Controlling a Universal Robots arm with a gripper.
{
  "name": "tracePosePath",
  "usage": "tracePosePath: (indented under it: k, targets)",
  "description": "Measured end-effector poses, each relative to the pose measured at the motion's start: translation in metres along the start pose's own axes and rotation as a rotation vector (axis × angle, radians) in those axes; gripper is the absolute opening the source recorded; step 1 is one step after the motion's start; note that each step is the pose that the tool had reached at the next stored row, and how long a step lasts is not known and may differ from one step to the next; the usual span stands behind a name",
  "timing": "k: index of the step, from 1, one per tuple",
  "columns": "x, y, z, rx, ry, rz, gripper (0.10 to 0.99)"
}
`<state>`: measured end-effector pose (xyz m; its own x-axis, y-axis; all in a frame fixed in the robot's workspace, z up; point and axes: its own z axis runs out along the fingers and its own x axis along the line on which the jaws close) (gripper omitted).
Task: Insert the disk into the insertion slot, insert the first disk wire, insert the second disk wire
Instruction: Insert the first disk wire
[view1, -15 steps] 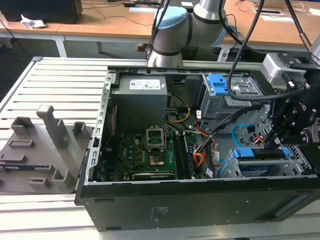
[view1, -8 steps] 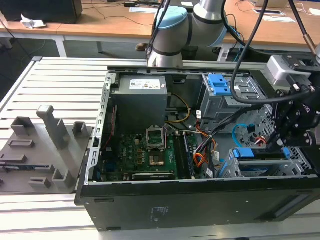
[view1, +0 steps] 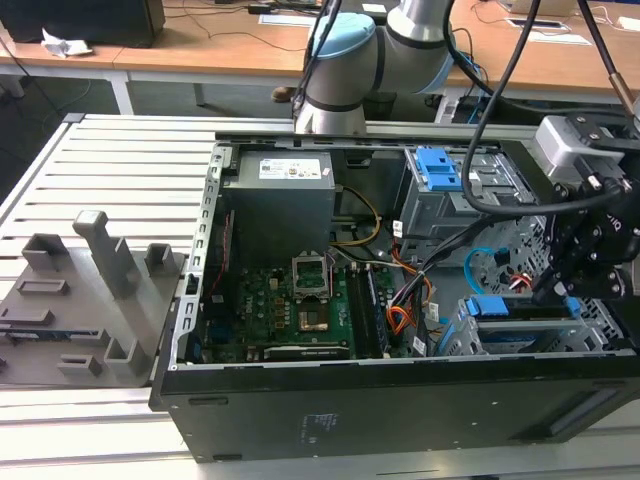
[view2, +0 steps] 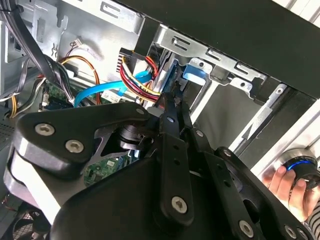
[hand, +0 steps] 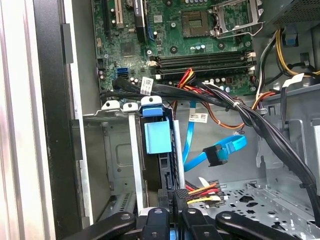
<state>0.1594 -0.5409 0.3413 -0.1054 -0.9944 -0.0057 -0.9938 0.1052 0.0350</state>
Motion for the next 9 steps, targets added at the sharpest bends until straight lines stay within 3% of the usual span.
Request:
tracePosePath:
  k: [9]
  targets:
    - [-0.0001, -0.0023, 0.0063, 0.0, -0.0003, 0.0, 0.165]
